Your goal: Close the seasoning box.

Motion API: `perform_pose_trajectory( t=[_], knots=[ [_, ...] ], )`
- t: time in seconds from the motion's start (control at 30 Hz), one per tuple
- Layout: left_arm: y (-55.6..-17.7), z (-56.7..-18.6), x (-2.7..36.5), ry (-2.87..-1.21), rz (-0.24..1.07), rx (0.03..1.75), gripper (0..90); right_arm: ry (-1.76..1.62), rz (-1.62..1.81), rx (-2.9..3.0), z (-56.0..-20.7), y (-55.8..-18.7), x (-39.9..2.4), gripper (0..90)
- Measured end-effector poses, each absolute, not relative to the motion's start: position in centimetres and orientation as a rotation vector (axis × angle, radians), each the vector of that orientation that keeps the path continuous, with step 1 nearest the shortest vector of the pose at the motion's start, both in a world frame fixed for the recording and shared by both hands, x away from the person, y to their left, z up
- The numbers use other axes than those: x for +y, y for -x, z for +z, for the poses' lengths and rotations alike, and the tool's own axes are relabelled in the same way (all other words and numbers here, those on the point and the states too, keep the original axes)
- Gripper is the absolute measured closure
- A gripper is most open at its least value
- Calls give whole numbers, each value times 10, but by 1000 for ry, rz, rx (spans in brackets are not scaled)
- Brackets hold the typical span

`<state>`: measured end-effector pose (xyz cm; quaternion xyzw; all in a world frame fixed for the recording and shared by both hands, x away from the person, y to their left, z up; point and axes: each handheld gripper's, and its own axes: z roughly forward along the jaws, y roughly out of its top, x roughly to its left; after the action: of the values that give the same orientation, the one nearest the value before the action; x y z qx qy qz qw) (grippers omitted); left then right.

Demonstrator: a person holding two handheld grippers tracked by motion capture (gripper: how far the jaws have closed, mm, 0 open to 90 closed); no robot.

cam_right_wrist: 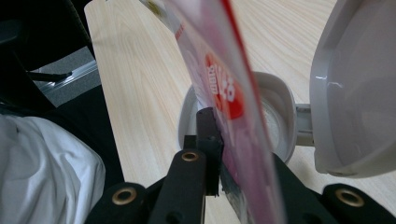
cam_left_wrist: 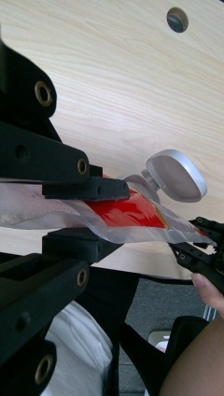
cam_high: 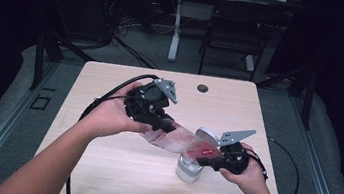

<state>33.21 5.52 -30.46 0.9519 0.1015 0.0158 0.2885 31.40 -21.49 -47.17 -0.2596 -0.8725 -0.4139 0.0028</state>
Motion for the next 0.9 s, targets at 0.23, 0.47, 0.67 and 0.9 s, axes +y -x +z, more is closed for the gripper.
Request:
perform_pose_trajectory(
  t=[0.23,0.47,0.67,0.9],
  knots=[
    [-331,-305,54,-2542,42,266,777,832,-1305,-2742,-472,-315,-216,882],
    [-332,-306,51,-2538,35,257,777,838,-1298,-2742,-469,-313,-223,882],
    [-333,-307,50,-2540,29,258,777,825,-1277,-2741,-468,-310,-224,883],
    [-332,-306,50,-2537,31,259,776,811,-1272,-2735,-468,-309,-225,885]
  ],
)
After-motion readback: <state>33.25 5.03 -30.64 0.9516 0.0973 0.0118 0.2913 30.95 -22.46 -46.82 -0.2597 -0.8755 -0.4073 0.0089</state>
